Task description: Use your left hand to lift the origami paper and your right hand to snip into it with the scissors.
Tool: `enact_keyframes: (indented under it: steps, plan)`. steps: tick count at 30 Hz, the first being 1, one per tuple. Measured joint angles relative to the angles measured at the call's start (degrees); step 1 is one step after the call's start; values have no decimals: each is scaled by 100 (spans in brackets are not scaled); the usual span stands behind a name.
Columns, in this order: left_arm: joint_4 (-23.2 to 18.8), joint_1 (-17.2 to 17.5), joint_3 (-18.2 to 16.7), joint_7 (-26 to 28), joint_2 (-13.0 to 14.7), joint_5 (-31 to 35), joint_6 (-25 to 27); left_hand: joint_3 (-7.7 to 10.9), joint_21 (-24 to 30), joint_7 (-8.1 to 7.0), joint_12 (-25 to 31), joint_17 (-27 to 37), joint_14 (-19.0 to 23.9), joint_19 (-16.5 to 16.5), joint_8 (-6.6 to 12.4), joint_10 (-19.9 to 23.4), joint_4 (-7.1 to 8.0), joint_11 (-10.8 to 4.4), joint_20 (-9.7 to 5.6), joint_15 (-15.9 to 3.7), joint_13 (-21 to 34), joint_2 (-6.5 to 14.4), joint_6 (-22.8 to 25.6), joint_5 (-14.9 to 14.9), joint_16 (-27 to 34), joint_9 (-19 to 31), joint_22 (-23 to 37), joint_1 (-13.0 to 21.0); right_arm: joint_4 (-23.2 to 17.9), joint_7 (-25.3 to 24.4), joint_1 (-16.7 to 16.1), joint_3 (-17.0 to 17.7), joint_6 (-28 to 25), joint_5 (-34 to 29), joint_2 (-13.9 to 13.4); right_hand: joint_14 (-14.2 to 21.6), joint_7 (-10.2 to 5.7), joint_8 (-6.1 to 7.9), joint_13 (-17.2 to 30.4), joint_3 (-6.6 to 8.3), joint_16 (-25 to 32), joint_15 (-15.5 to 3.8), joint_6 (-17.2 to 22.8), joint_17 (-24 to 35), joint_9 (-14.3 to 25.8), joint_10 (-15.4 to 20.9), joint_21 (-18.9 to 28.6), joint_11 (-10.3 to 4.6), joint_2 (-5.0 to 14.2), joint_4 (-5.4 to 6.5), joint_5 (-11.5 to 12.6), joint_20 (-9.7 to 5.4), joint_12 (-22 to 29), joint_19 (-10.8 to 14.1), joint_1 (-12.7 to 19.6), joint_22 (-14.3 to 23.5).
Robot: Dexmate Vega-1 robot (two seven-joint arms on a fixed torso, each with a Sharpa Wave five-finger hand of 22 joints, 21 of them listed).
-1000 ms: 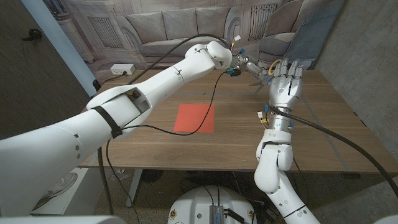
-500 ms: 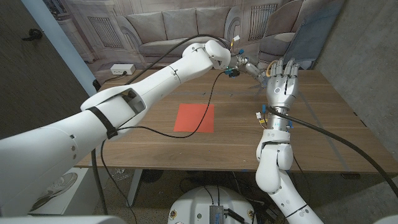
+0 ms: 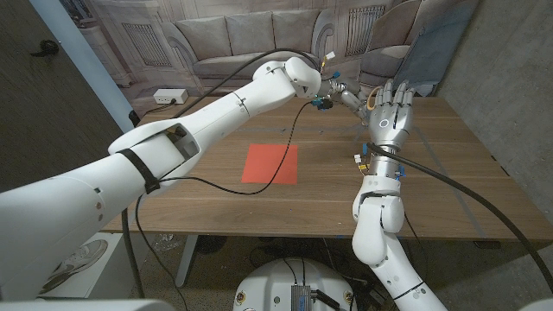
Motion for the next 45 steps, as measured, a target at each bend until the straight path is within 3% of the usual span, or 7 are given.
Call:
enact_keyframes:
  steps: [4, 12, 19, 26, 33, 40, 45]
  plan:
    - [-7, 1, -4, -9, 1, -15, 14, -1, 3, 0, -1, 0, 0, 0, 10, 14, 1, -7, 0, 0, -3, 0, 0, -1, 0, 2, 0, 0, -1, -229, 17, -83, 2, 248, -159, 112, -29, 393, 0, 85, 24, 2, 942, -61, 186, 187, 0, -204, 126, -173, -59, 2, 47, -2, 195, 0]
    - [34, -24, -19, -18, -26, -48, 51, -1, 24, -6, -39, 0, 20, 0, 37, 11, 1, -12, -1, -19, 21, 1, 37, -2, 0, 9, 0, -1, 13, -686, 66, -255, -19, 876, -499, 115, -12, 535, 0, 95, 24, 0, 1421, -71, 167, 237, -85, -254, -4, -257, -70, 204, 47, -204, 450, -14]
    - [97, -50, -20, -65, -47, -73, 38, -1, 45, -3, -44, 26, 20, 21, 7, 10, 1, -12, 20, -19, 22, 2, 42, -5, 0, 12, 0, -1, 86, -620, 129, -287, -70, 881, -527, -16, -21, 321, 0, -135, 24, -16, 1294, -44, -12, 181, -102, -262, -128, -32, -69, 189, 47, -187, 173, 0]
    - [141, -83, 21, -145, -45, -76, -11, -1, 44, -2, -45, 26, 19, 9, -22, 10, 1, -12, 32, -19, 47, 3, 41, -5, -35, 12, 0, -3, 245, -775, 231, -291, -322, 837, -445, 176, -7, 88, 1, -486, 90, -1, 1180, -17, -115, 287, 196, -199, -255, 163, -65, -39, 47, 503, -246, 57]
    - [190, -101, 64, -262, -38, -71, -88, 10, 44, 1, -44, 26, 19, 9, -13, 24, -10, -24, 31, -19, 42, 10, 37, -27, -45, 12, 1, -9, 353, -869, 312, -218, -443, 719, -322, 384, -21, 117, 1, -597, 89, -6, 1511, -17, -122, 501, 406, -239, -153, 228, -57, -42, 113, 845, -403, 83]
    - [220, -146, 121, -368, -41, 10, -244, 24, 66, 20, -43, 26, 19, 9, -22, 67, -24, -59, 31, -19, 62, 10, 19, 0, -45, 11, 1, -9, 385, -506, 339, -102, -321, 285, -126, 175, -23, 192, 2, -694, 22, -4, 2002, -18, -126, 454, 283, -147, 6, 296, -37, -40, 68, 326, -649, 83]
    - [216, -179, 142, -403, -16, 111, -355, 24, 66, 20, -43, 26, 19, 9, -36, 67, -24, -59, 30, -19, 62, 10, 19, 0, -45, 8, 1, -9, 339, 45, 363, -46, -40, -151, -42, -183, -14, 53, -23, -731, -23, 6, 1945, 9, -151, 221, 184, -97, 187, 367, -38, 167, 0, -43, -724, 66]
